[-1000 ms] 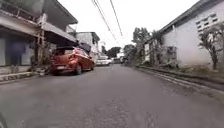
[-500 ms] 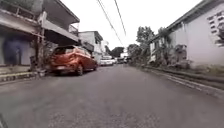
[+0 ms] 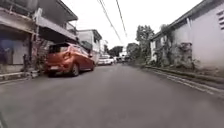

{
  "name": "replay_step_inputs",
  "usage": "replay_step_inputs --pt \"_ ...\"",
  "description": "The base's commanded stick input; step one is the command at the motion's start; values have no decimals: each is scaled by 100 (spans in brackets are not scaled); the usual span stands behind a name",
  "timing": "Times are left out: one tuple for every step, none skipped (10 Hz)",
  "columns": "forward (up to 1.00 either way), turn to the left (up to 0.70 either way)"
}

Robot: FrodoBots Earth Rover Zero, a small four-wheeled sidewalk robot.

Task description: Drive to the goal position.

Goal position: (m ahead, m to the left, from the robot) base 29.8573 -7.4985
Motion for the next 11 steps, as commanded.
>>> replay_step_inputs --pt "85 10" --pt "85 10" --pt "85 10" --pt "85 10" --pt "85 10" --pt "85 10" --pt "85 10" --pt "85 10" --pt "85 8" --pt "85 0" --pt "85 -21"
